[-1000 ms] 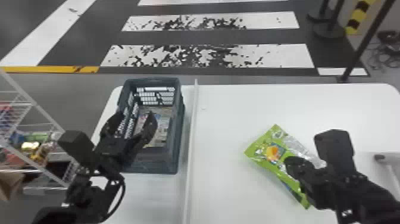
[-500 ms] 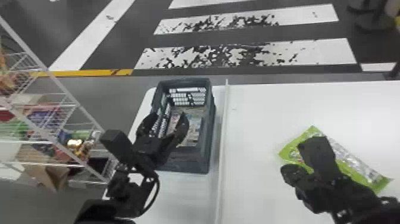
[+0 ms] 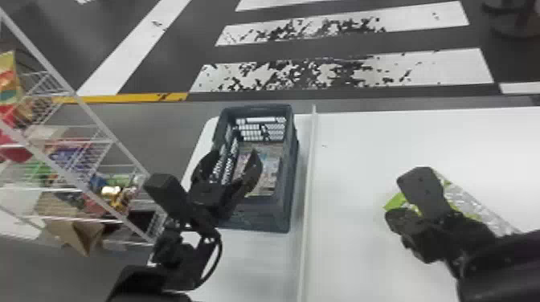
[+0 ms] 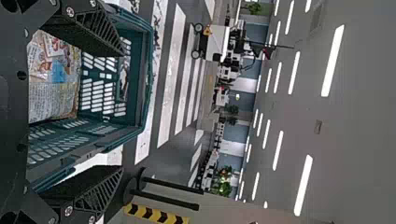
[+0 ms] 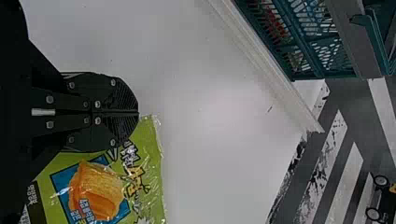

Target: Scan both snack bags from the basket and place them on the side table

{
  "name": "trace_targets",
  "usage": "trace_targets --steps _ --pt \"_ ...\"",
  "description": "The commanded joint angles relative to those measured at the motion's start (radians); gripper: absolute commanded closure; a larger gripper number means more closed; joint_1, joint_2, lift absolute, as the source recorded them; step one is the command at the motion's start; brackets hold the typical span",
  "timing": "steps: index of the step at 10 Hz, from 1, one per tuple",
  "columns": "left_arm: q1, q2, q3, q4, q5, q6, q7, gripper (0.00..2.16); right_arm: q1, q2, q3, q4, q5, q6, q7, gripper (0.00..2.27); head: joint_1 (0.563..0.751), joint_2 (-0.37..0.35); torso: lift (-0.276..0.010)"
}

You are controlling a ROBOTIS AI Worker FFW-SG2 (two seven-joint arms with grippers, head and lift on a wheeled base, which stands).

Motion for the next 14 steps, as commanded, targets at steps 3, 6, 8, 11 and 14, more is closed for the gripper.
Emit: trace_targets --steps 3,6,8,11,14 --pt "0.0 0.001 0.003 0.002 0.003 0.0 0.0 0.15 -0.053 0.0 -0.021 0.066 0.027 0.0 -0.008 2.26 0.695 0.25 -0.075" --pt "0.0 0.002 0.006 0.002 0.014 0.0 -0.002 0.15 -0.068 -0.003 -0.044 0.089 0.044 0.0 -0.008 2.26 0.695 0.228 -0.075" --pt "0.0 0.002 0.006 0.0 0.014 0.0 -0.002 0.15 -0.071 -0.008 -0.051 0.098 0.052 0.0 -0.006 2.26 0.695 0.216 -0.075" --pt "0.0 0.007 0.006 -0.001 0.016 0.0 -0.002 0.15 -0.074 -0.009 -0.065 0.103 0.059 0.0 -0.003 2.26 0.695 0.199 -0.075" --pt "0.003 0.009 0.006 -0.005 0.017 0.0 -0.002 0.15 -0.068 -0.008 -0.053 0.089 0.064 0.0 0.008 2.26 0.695 0.194 -0.075"
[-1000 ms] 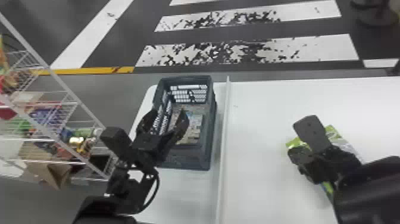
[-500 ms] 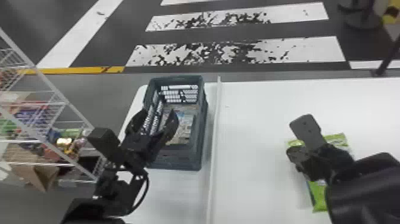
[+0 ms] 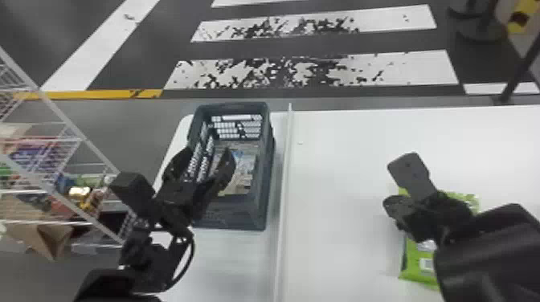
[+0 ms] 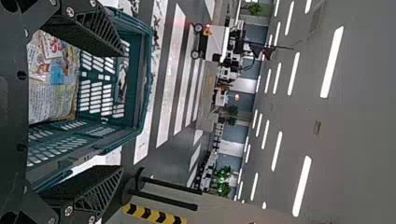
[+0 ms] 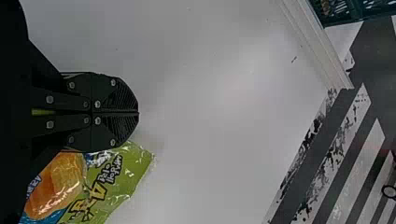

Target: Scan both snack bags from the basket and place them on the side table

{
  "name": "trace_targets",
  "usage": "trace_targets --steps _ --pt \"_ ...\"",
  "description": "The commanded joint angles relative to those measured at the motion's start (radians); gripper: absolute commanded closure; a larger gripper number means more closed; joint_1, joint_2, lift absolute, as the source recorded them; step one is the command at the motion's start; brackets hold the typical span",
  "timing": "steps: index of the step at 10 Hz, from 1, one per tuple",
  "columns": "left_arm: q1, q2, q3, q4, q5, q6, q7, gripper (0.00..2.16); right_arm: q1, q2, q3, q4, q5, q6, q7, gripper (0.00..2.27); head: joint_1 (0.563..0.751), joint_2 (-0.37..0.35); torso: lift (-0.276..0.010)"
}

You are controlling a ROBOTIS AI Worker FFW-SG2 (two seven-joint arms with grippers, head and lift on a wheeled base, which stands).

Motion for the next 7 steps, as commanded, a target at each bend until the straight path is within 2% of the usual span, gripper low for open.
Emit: trace_targets --steps 1,4,7 --pt "0.002 0.002 0.0 -0.002 0.0 -0.002 0.0 0.15 0.015 0.001 0.017 -0.023 0.001 0.012 0.002 2.26 0.695 0.198 -0.075" --pt "0.004 0.005 0.005 -0.002 0.005 -0.002 0.0 0.15 0.102 -0.005 0.045 -0.119 0.069 0.077 0.034 2.26 0.695 0.221 -0.075" --pt "-0.004 0.005 0.002 0.006 0.005 0.001 0.0 0.15 0.171 -0.037 0.015 -0.199 0.072 0.113 0.061 2.26 0.695 0.212 -0.075"
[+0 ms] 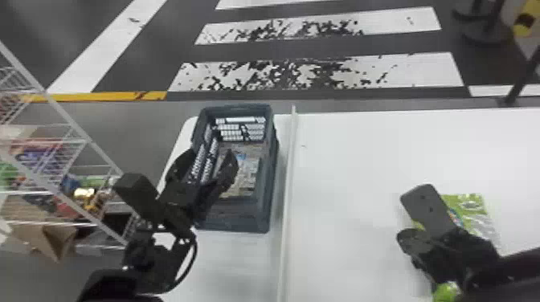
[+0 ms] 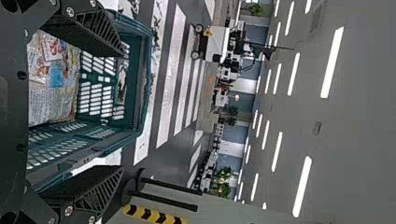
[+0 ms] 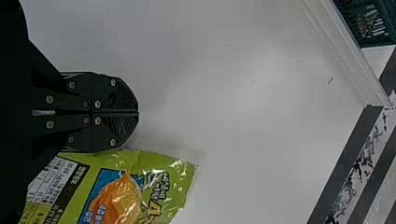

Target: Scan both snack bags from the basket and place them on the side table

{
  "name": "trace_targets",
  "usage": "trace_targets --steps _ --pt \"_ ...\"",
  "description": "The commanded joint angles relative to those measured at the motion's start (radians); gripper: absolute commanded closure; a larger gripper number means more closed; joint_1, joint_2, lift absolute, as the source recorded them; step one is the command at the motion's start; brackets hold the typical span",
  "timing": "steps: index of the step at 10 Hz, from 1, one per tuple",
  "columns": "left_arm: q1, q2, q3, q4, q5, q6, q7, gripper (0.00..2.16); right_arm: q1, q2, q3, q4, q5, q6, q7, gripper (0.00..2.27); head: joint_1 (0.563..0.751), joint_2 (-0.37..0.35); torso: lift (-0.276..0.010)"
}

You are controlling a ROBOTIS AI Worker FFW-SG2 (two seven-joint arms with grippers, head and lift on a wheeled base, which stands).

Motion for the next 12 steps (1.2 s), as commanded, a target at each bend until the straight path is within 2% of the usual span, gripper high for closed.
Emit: trace_targets --steps 1,7,9,10,11,12 --pt "-0.001 0.0 -0.001 0.002 0.001 0.001 0.0 0.15 0.015 -0.008 -0.015 -0.019 0.0 0.006 0.003 2.26 0.695 0.207 -0.075" --pt "0.002 0.0 0.001 0.002 0.001 -0.002 0.0 0.15 0.005 -0.01 -0.015 -0.024 -0.001 0.003 0.005 2.25 0.695 0.19 -0.075" --pt "0.0 -0.002 0.001 0.0 0.001 -0.002 0.0 0.15 0.01 -0.001 -0.015 -0.107 -0.07 0.003 0.005 2.25 0.695 0.195 -0.075" --pt "0.002 -0.002 0.001 -0.003 0.001 0.001 0.0 0.15 0.01 0.008 -0.035 -0.168 -0.147 0.006 -0.027 1.94 0.695 0.209 -0.075" --pt "0.008 -0.002 0.004 -0.006 0.001 0.001 -0.002 0.15 0.01 0.013 -0.086 -0.23 -0.219 0.016 -0.055 0.82 0.695 0.216 -0.075" --pt "0.013 0.0 0.015 -0.009 0.003 -0.002 -0.002 0.15 0.007 0.012 -0.15 -0.271 -0.227 0.059 -0.067 0.01 0.695 0.217 -0.075"
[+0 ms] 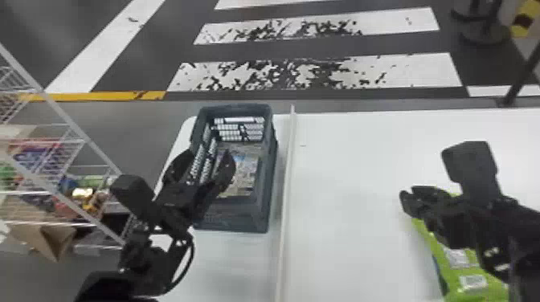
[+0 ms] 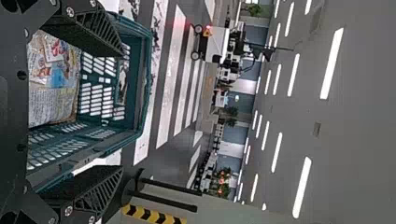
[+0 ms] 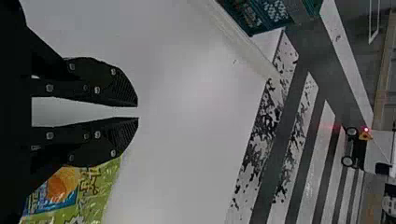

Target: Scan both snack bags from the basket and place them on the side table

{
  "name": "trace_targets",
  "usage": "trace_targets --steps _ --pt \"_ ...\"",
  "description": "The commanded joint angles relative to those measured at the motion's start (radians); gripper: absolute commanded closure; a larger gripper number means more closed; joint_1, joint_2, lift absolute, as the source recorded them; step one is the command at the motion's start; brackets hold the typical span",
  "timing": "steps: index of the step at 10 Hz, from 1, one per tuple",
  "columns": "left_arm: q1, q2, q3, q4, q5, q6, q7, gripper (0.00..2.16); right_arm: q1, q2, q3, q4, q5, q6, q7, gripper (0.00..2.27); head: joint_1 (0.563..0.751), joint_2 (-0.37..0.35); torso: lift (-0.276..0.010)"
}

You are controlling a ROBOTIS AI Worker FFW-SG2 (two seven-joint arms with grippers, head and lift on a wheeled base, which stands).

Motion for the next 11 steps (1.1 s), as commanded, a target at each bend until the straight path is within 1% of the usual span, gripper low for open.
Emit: trace_targets --steps 1,2,3,5,6,8,10,11 --pt "0.004 0.003 0.011 -0.001 0.003 -0.001 0.0 0.15 0.005 -0.006 -0.115 -0.037 -0.012 0.054 -0.035 0.0 0.695 0.192 -0.075" --pt "0.003 0.004 0.011 -0.001 0.007 -0.001 0.0 0.15 0.017 -0.006 -0.21 -0.034 -0.012 0.054 -0.067 0.0 0.695 0.138 -0.075" --pt "-0.002 0.003 0.009 0.0 0.007 0.002 0.0 0.15 0.037 -0.006 -0.299 -0.024 -0.011 0.048 -0.067 0.0 0.695 0.1 -0.075" --pt "-0.008 0.001 0.003 0.003 0.007 0.002 -0.002 0.15 0.063 -0.009 -0.446 0.013 -0.035 0.023 -0.063 0.0 0.695 -0.043 -0.075" --pt "-0.007 -0.001 0.003 0.005 0.007 0.002 -0.002 0.15 0.064 -0.015 -0.481 0.05 -0.037 0.005 -0.058 0.01 0.695 -0.098 -0.075" --pt "-0.005 -0.005 0.003 0.005 0.007 0.002 -0.002 0.15 0.051 -0.043 -0.52 0.148 -0.037 -0.038 -0.052 0.01 0.695 -0.155 -0.075" --pt "-0.004 -0.008 0.0 0.005 0.005 0.005 -0.003 0.15 -0.003 -0.071 -0.529 0.268 -0.038 -0.081 -0.046 0.01 0.695 -0.2 -0.075" --pt "-0.005 -0.008 -0.002 0.005 0.005 0.005 -0.003 0.15 -0.043 -0.086 -0.53 0.334 -0.038 -0.081 -0.043 0.02 0.695 -0.207 -0.075"
